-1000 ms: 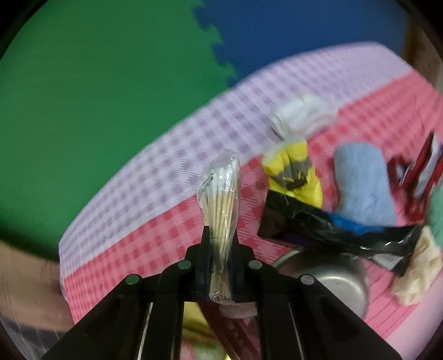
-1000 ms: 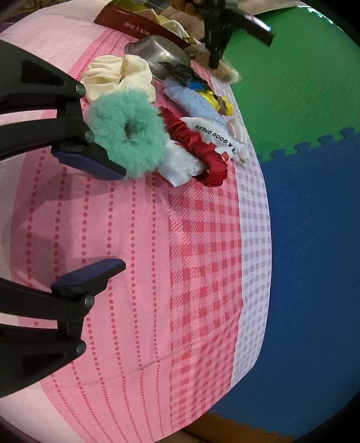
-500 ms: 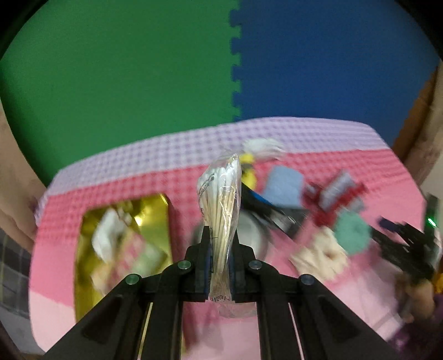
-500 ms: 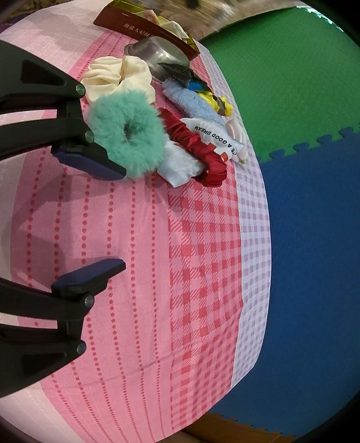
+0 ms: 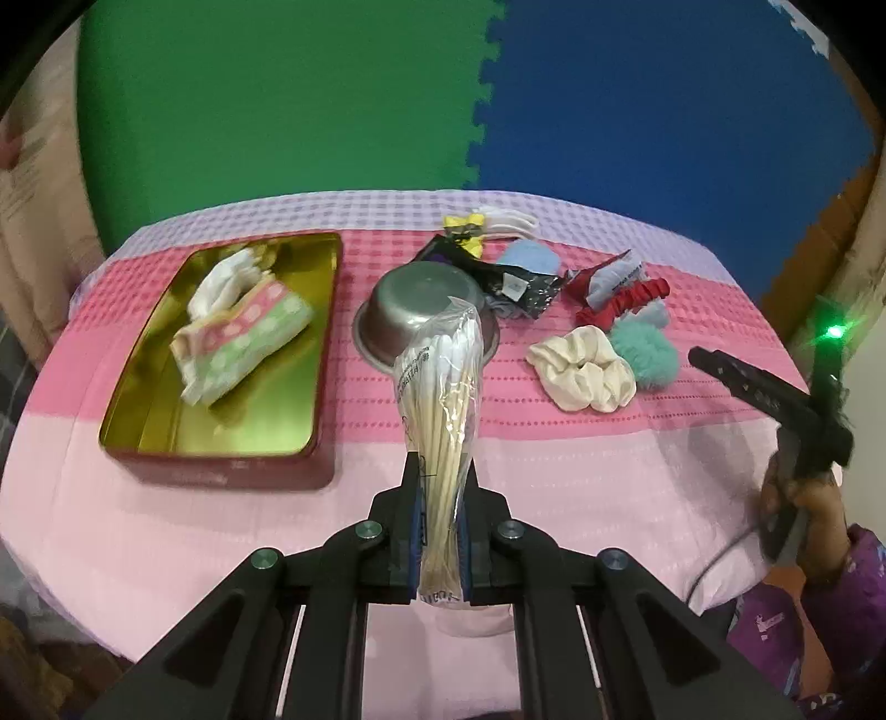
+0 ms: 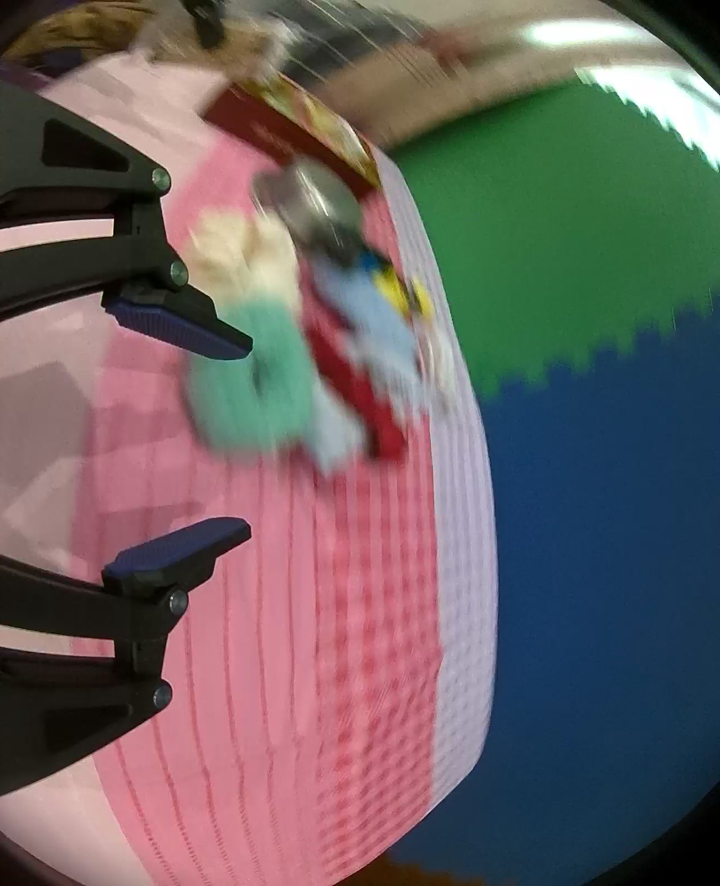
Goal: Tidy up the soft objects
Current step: 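Lift the swab bag with the left gripper while the right gripper grasps the cream scrunchie, then drop the swab bag into the tin with the left gripper while the right gripper holds the scrunchie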
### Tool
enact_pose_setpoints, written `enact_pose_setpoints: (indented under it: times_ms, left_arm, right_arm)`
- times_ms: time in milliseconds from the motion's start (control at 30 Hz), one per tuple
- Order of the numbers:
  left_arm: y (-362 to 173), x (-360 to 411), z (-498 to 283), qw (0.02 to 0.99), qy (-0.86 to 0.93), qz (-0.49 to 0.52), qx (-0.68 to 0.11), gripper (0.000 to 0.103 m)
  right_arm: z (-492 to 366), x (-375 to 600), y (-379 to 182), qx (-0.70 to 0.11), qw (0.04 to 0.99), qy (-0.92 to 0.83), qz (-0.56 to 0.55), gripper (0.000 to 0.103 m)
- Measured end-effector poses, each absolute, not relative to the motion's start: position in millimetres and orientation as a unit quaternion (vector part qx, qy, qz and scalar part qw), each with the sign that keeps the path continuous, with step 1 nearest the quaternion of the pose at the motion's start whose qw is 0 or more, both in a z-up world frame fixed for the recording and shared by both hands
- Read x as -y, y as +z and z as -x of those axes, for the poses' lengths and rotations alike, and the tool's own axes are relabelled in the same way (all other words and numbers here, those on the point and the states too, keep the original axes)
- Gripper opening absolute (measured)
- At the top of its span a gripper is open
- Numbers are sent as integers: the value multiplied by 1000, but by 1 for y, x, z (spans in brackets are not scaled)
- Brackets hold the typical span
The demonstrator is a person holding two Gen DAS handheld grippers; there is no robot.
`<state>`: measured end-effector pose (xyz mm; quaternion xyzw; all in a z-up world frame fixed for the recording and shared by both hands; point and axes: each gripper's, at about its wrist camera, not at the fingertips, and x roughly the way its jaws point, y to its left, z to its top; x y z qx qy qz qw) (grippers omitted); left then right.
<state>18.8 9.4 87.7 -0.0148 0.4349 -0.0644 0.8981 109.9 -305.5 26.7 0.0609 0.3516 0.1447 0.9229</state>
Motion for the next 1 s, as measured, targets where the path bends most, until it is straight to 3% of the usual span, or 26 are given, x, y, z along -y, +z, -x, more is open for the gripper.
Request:
enact_pose_setpoints:
  times_ms: [233,300,533,733,767,900,1000]
  left_arm:
    - [82,-22,6,906,-57,35,-419,8]
    - [83,-25,11,908,-54,34,-413,8]
    - [88,-41,19,915,-52,47,-398,8]
    - [92,-57,21,917,-46,67,-391,8]
    - [92,-60,21,916,-46,71,-391,8]
    - [93,-71,20,915,-37,90,-391,8]
    - [93,-79,19,915,-23,93,-392,8]
  right_arm:
    - [-98,219,47,-353,900,255,30,63]
    - [-105,191,43,-362,891,260,80,70]
    - [-132,157,20,-370,882,233,175,70]
    - [-154,157,3,-414,862,231,178,70]
    - [-157,158,0,-424,858,235,171,67]
    - [-162,165,0,-436,858,233,138,17]
    - [-161,168,3,-436,860,238,116,12]
